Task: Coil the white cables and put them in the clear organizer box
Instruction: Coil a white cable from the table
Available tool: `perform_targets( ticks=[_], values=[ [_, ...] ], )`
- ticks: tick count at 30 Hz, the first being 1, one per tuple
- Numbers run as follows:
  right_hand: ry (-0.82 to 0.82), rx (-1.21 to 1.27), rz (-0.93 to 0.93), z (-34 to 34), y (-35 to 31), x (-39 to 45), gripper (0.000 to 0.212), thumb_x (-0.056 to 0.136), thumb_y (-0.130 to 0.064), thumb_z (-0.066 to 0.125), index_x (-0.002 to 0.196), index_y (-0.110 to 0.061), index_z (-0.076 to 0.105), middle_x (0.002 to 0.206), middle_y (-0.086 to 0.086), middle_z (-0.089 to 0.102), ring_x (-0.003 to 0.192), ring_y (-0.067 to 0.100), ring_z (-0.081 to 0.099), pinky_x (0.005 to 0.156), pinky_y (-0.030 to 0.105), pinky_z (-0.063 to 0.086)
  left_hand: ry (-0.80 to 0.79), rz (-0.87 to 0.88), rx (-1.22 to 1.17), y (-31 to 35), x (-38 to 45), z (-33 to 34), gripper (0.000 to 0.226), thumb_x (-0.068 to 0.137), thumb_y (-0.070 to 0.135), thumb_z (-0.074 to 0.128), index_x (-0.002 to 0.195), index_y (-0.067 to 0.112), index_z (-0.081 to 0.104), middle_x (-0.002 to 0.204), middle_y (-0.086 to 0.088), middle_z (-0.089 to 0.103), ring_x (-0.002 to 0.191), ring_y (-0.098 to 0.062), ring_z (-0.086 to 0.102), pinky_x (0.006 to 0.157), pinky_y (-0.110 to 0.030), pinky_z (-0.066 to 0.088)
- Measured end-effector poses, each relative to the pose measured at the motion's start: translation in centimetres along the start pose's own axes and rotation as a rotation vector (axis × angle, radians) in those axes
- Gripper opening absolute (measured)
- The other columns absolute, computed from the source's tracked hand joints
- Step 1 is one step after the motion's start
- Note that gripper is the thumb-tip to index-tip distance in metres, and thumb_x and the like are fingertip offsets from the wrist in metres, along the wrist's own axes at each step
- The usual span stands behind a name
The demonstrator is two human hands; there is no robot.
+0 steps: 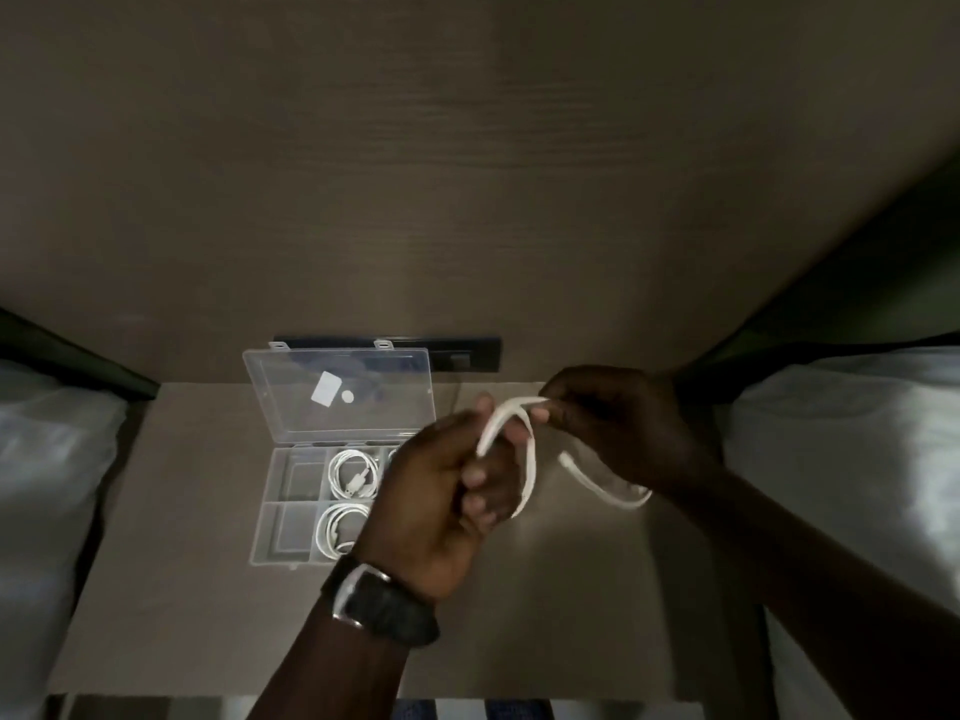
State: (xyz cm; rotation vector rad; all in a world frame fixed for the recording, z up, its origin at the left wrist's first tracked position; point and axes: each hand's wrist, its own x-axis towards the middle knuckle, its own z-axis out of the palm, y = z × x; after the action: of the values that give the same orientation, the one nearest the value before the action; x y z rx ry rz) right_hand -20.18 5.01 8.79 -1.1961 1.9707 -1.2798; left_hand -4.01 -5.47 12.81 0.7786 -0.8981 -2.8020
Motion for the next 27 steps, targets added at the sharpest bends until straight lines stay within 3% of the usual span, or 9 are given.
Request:
perform_targets(
  ticks=[3, 6, 8, 10, 13, 15, 19, 23, 27],
  values=[
    [-0.108, -0.124, 0.054, 2.5, 1.6, -2.3, 0.034, 0.096, -0.042, 0.052, 0.077, -0.015, 0.058, 0.065, 0.008, 0.057, 0.057, 0.009, 0.055, 0.061, 0.035, 0.045, -0.15, 0.149, -0.423, 1.8, 0.4, -0.5, 0.042, 0.104, 0.026, 0.03, 0.09, 0.008, 0.065, 0.056, 0.007, 0.049, 0.049, -0.005, 0.045, 0.053, -0.018, 0.036],
    [-0.278, -0.245, -0.014, 3.8, 1.9, -4.7, 0.027, 0.103, -0.04, 0.043, 0.087, -0.021, 0.053, 0.065, 0.002, 0.056, 0.06, 0.013, 0.057, 0.062, 0.044, 0.048, 0.027, 0.412, -0.488, 3.6, 1.5, -2.4, 0.033, 0.104, 0.02, 0.034, 0.098, 0.006, 0.063, 0.07, 0.002, 0.061, 0.063, -0.009, 0.058, 0.062, -0.022, 0.051],
    [-0.308, -0.274, -0.047, 3.8, 1.3, -5.6, 0.029, 0.103, -0.043, 0.038, 0.096, -0.022, 0.057, 0.074, -0.003, 0.061, 0.069, 0.012, 0.061, 0.067, 0.044, 0.05, 0.23, 0.613, -0.184, 3.8, 2.3, -3.8, 0.027, 0.103, 0.017, 0.038, 0.099, 0.004, 0.061, 0.075, -0.003, 0.065, 0.069, -0.013, 0.063, 0.067, -0.024, 0.054],
    [-0.263, -0.282, -0.094, 3.1, 0.3, -5.6, 0.027, 0.102, -0.042, 0.04, 0.108, -0.026, 0.061, 0.092, -0.006, 0.07, 0.083, 0.012, 0.068, 0.074, 0.038, 0.053, 0.406, 0.69, 0.463, 2.7, 2.8, -4.7, 0.023, 0.103, 0.013, 0.042, 0.1, -0.002, 0.059, 0.08, -0.008, 0.064, 0.07, -0.014, 0.062, 0.069, -0.026, 0.053],
    [-0.063, -0.283, -0.175, 0.9, -0.5, -3.7, 0.021, 0.098, -0.035, 0.048, 0.108, -0.031, 0.065, 0.1, -0.006, 0.074, 0.09, 0.009, 0.07, 0.078, 0.026, 0.052, 0.252, 0.361, 1.017, -1.0, 2.4, -4.4, 0.031, 0.097, 0.023, 0.047, 0.088, -0.003, 0.062, 0.067, 0.004, 0.063, 0.057, -0.009, 0.057, 0.061, -0.027, 0.046],
    [0.026, -0.248, -0.192, -0.4, -0.5, -2.0, 0.018, 0.096, -0.033, 0.059, 0.1, -0.024, 0.074, 0.093, -0.005, 0.074, 0.086, 0.007, 0.069, 0.075, 0.026, 0.053, 0.2, 0.184, 0.872, -2.7, 1.2, -3.2, 0.038, 0.1, 0.022, 0.047, 0.081, -0.006, 0.063, 0.048, 0.006, 0.049, 0.042, -0.006, 0.043, 0.047, -0.019, 0.036],
    [-0.02, -0.14, -0.038, 0.6, 0.9, -0.9, 0.017, 0.091, -0.038, 0.067, 0.082, -0.027, 0.076, 0.072, -0.008, 0.069, 0.072, -0.001, 0.065, 0.069, 0.03, 0.051, 0.151, 0.089, 0.038, -1.9, -0.6, -0.9, 0.032, 0.091, 0.027, 0.049, 0.075, 0.003, 0.065, 0.048, 0.003, 0.034, 0.04, -0.008, 0.029, 0.043, -0.02, 0.02],
    [-0.221, -0.138, 0.079, 4.1, 1.8, -3.3, 0.034, 0.096, -0.049, 0.048, 0.083, -0.019, 0.057, 0.061, -0.004, 0.051, 0.059, 0.005, 0.052, 0.062, 0.039, 0.049, 0.003, 0.291, -0.561, 0.7, 0.1, -1.8, 0.032, 0.102, 0.023, 0.035, 0.093, 0.007, 0.062, 0.06, 0.004, 0.047, 0.052, -0.009, 0.044, 0.053, -0.022, 0.043],
    [-0.316, -0.196, 0.008, 5.1, -0.4, -5.2, 0.025, 0.102, -0.047, 0.037, 0.102, -0.027, 0.052, 0.078, -0.009, 0.058, 0.074, 0.009, 0.059, 0.072, 0.04, 0.049, 0.262, 0.366, -0.401, 1.3, 1.6, -3.1, 0.024, 0.099, 0.019, 0.044, 0.106, 0.005, 0.061, 0.073, 0.001, 0.059, 0.065, -0.011, 0.057, 0.065, -0.022, 0.052]
  ],
)
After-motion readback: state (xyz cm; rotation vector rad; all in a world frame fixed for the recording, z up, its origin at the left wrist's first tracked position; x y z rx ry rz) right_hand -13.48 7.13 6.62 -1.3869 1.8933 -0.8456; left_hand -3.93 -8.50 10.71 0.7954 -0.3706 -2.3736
